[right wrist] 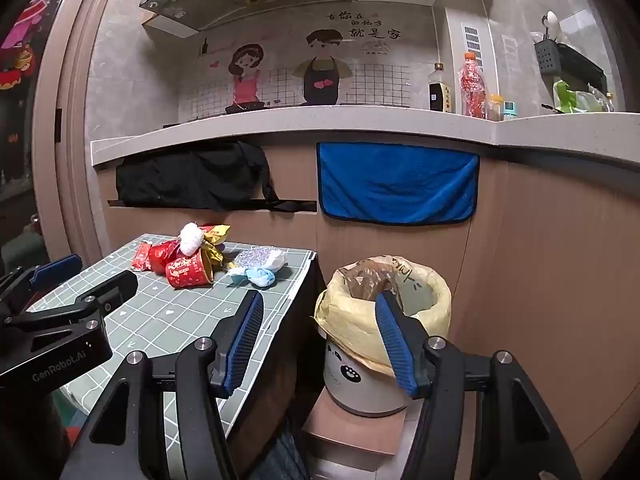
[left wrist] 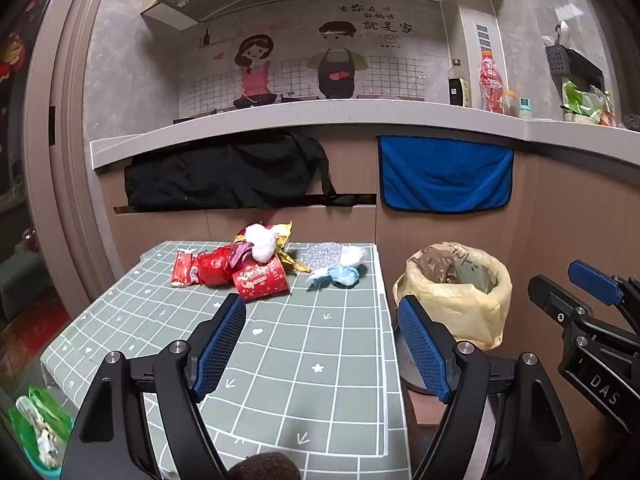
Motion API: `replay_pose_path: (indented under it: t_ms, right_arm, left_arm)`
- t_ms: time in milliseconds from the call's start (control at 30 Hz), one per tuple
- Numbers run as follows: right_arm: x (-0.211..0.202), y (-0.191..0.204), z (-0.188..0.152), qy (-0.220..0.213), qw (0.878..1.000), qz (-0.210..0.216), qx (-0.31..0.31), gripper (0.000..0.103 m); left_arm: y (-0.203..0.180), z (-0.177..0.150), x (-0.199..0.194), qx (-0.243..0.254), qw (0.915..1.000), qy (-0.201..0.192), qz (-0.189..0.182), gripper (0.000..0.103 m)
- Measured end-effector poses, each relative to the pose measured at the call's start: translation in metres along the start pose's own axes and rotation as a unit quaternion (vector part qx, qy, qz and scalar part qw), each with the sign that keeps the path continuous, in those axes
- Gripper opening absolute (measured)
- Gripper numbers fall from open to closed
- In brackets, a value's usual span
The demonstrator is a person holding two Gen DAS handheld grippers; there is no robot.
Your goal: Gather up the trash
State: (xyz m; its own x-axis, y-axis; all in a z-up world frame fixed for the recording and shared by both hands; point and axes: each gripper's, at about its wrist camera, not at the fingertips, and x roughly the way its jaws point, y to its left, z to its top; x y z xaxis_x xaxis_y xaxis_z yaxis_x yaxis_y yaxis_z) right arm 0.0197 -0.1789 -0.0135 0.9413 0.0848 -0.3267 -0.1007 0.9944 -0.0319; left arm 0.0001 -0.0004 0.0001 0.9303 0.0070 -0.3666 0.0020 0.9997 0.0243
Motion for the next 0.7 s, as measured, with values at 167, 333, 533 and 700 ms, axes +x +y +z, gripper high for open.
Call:
replay_pose_path:
  t_ms: [167,333,533,700]
  right_arm:
    - [-0.0012,0.0012,0.0018,0.0,1.0,0.002,0.006,0.056]
    - [-0.0006,0.0027,-0.0005,0.003,1.0,0.005,0.007,0.056]
    - [-0.0018,0.002,0.0016,0.002,1.0,0.005,0.005,0.056]
    - [-0.0011,0.0013,0.0021,0.003,1.0,0.003,0.003,0.056]
  left_arm:
    - [-0.0002,-0.0001,-0.0001,0.001,1.0,-0.002,0.001,0.078]
    - [-0.0008,-0.0001,0.0003,0.0,1.0,-0.002,0.0,0.078]
    - [-0.001,-0.0001,0.0001,-0.001,1.0,-0.002,0.0,0.078]
    - [-0.0005,-0.0001,0.0004,-0.002,1.0,-0.001,-0.002,0.078]
